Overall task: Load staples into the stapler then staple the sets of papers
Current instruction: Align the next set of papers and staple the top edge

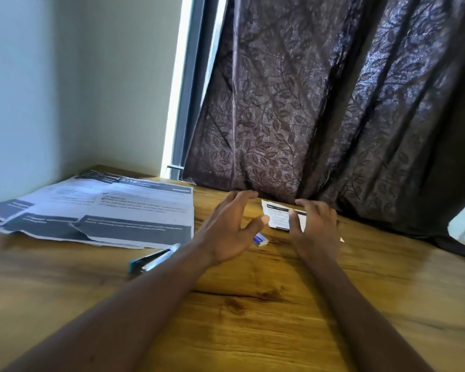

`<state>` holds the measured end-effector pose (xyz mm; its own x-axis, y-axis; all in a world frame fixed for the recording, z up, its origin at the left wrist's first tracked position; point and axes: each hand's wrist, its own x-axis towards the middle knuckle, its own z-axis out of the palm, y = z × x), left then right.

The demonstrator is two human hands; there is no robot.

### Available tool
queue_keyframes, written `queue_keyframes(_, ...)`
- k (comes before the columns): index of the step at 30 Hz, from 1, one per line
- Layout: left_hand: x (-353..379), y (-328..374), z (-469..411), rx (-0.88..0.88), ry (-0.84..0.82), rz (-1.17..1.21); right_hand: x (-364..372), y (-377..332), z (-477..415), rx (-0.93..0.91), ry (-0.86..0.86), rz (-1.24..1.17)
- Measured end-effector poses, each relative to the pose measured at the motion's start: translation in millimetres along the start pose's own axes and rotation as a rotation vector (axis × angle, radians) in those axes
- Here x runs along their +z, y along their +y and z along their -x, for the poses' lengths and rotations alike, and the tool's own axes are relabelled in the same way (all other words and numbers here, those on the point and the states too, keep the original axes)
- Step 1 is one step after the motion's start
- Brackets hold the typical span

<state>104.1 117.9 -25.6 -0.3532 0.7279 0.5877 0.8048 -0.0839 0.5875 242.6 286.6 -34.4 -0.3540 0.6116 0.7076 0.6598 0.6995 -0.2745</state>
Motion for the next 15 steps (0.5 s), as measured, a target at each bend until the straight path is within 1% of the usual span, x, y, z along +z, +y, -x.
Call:
queue_keyframes(2,-17,5,5,0.017,0.101,0.009,-4,-30,13,-0.158,-0.004,-0.095)
queue_keyframes(4,-39,5,8,0.019,0.194,-0.012,-7,-56,26,-0.265,-0.069,-0.159)
queue_keyframes(7,-80,-18,14,-0.044,0.251,-0.124,1,-91,38,-0.288,-0.218,-0.255)
queue_keyframes(9,-109,-47,17,-0.162,0.243,-0.259,11,-113,38,-0.277,-0.314,-0.336)
queue_keyframes(12,-146,-90,24,-0.365,0.185,-0.408,27,-145,31,-0.225,-0.451,-0.456)
queue_keyframes(15,-164,-126,34,-0.503,0.115,-0.561,45,-168,25,-0.235,-0.558,-0.46)
